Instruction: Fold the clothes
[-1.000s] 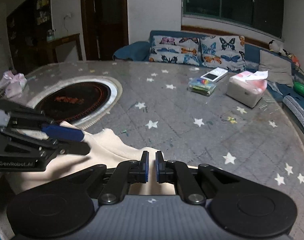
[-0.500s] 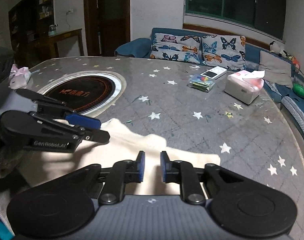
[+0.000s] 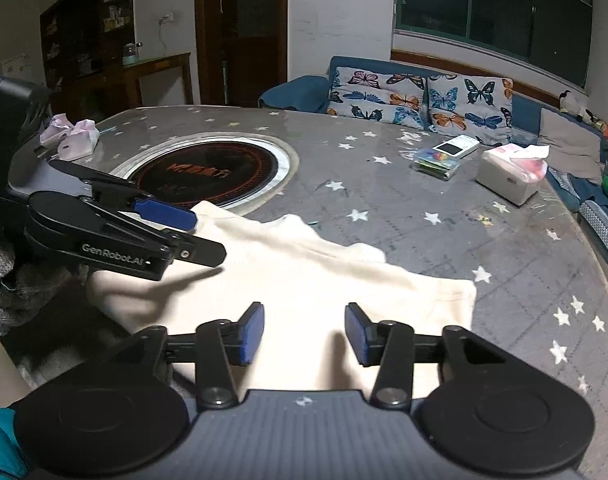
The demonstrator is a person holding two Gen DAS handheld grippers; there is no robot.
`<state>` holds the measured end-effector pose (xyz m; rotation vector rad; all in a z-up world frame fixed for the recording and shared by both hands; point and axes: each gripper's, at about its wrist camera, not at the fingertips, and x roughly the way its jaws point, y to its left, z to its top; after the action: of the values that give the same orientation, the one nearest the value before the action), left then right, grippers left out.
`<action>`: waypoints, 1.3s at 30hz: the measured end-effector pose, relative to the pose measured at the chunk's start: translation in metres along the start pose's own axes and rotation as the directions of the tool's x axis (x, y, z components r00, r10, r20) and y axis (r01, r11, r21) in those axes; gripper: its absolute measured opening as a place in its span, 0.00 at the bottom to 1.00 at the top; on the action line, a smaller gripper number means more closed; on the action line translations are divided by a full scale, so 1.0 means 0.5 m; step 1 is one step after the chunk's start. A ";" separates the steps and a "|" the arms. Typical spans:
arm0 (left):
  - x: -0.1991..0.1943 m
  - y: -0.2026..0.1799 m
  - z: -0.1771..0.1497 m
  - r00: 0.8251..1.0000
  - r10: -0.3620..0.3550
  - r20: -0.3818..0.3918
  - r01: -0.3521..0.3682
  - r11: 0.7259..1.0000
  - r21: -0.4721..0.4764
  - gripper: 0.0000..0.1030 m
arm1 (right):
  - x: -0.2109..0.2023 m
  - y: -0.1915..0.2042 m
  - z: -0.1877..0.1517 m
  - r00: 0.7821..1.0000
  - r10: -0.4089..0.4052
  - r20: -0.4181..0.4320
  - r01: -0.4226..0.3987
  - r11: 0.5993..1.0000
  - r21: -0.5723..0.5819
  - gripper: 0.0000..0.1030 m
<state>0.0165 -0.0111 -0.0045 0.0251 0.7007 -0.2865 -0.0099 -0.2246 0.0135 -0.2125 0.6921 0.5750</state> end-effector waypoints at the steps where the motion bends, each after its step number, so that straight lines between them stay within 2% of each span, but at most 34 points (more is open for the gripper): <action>1: -0.006 0.004 -0.004 1.000 0.005 0.002 -0.005 1.000 -0.009 0.58 | 0.001 0.004 -0.002 1.000 0.003 -0.002 -0.003 1.000 -0.001 0.47; 7: -0.039 0.019 -0.022 0.999 0.027 0.020 -0.026 0.999 -0.047 0.68 | 0.006 0.026 -0.009 1.000 0.014 -0.006 -0.014 1.000 -0.004 0.54; 9: -0.049 0.020 -0.027 0.999 0.031 0.027 -0.029 0.998 -0.049 0.70 | 0.006 0.031 -0.010 1.000 0.009 -0.004 -0.010 1.000 -0.007 0.62; 10: -0.052 0.021 -0.029 0.999 0.032 0.030 -0.031 0.998 -0.048 0.73 | 0.006 0.034 -0.011 1.000 0.004 -0.002 -0.004 1.000 -0.010 0.68; 15: -0.066 0.023 -0.035 0.998 0.049 0.042 -0.047 0.998 -0.053 0.85 | 0.001 0.041 -0.012 1.000 0.001 0.011 -0.001 1.000 -0.009 0.70; 17: -0.072 0.024 -0.036 0.997 0.051 0.054 -0.048 0.997 -0.055 0.93 | -0.002 0.044 -0.013 1.000 0.004 0.016 -0.004 1.000 -0.007 0.80; 20: -0.083 0.025 -0.038 0.996 0.055 0.072 -0.051 0.997 -0.056 1.00 | -0.008 0.049 -0.014 1.000 0.013 0.027 -0.013 1.000 -0.005 0.83; 24: -0.092 0.030 -0.042 0.995 0.064 0.079 -0.059 0.997 -0.056 1.00 | -0.018 0.057 -0.015 0.999 0.022 0.048 -0.022 1.000 -0.006 0.91; 26: -0.096 0.036 -0.045 0.994 0.071 0.080 -0.066 0.996 -0.063 1.00 | -0.022 0.062 -0.016 0.998 0.020 0.058 -0.019 1.000 -0.011 0.99; 32: -0.109 0.057 -0.050 0.991 0.109 0.084 -0.101 0.990 -0.094 1.00 | -0.035 0.080 -0.015 0.994 0.036 0.101 -0.035 0.999 -0.006 1.00; 39: -0.106 0.075 -0.052 0.986 0.160 0.053 -0.152 0.978 -0.141 1.00 | -0.034 0.122 -0.016 0.995 0.063 0.080 -0.057 0.995 -0.080 0.97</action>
<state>-0.0283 0.0414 0.0070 -0.0588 0.6491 -0.0879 -0.0593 -0.1848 0.0188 -0.2400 0.5978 0.6653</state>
